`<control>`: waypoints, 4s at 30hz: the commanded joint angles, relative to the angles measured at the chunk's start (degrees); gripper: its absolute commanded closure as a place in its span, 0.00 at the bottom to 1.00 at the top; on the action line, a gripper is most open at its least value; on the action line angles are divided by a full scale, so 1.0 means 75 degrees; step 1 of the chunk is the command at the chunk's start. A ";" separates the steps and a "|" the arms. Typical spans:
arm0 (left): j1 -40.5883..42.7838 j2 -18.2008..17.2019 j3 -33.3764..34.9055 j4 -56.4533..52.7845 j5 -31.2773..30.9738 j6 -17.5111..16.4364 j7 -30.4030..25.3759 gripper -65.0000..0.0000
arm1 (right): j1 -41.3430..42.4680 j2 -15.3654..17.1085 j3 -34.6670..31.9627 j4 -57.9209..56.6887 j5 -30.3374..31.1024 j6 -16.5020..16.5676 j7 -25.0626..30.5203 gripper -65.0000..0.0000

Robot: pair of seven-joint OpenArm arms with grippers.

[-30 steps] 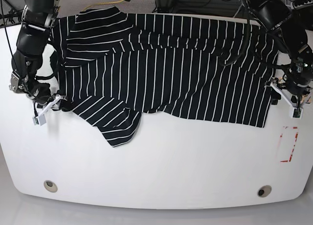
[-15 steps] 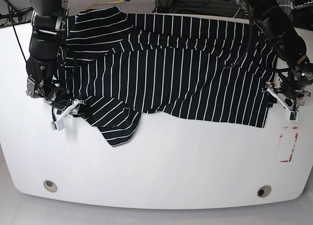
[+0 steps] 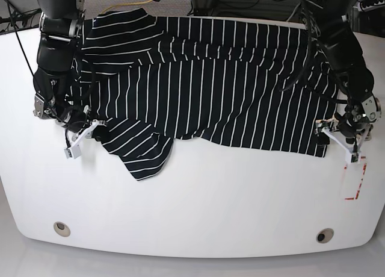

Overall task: Fold the T-shirt properly
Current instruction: 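Grasp the hem corners with both grippers, then fold the hem back over the shirt toward the held collar edge, then regrasp the folded shirt with the right gripper and pull it outward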

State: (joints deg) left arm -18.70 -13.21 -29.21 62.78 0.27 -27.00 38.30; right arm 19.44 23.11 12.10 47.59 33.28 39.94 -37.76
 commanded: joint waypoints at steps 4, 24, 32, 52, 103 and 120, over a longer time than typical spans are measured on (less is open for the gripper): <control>-0.0525 -0.0131 0.0033 -0.0570 -0.0089 0.0067 -0.0319 0.12 | 0.0133 0.0147 0.0022 0.0423 0.0035 0.0008 -0.0023 1.00; -0.0795 -0.0120 0.1146 -0.1661 -0.0066 0.0043 -0.0682 1.00 | 0.0180 0.0171 0.0022 0.0494 0.0035 0.0008 -0.0059 1.00; -0.0842 -0.0120 0.1123 -0.1403 -0.0113 -0.0004 -0.0682 1.00 | 0.0192 0.0323 0.0022 0.1150 0.0035 0.0008 -0.0059 1.00; 0.0893 0.0103 0.0115 0.3052 -0.0734 -0.0578 0.1135 1.00 | -0.0840 0.0581 0.1218 0.4807 0.0082 0.0008 -0.2520 1.00; 0.4257 0.0291 -0.0260 0.6767 -0.0734 -0.1733 0.3491 0.32 | -0.3864 -0.0298 0.3164 0.7949 0.1336 0.0008 -0.3892 0.17; 0.4843 0.0502 -0.0014 0.6064 -0.0710 -0.1733 0.3455 0.32 | -0.1485 -0.0333 0.1956 0.3963 -0.0094 0.0008 -0.3341 0.17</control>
State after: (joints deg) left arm 18.06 -8.88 -29.08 107.72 -4.73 -40.12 64.90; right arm 6.52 19.84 26.59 77.69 31.20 39.92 -63.86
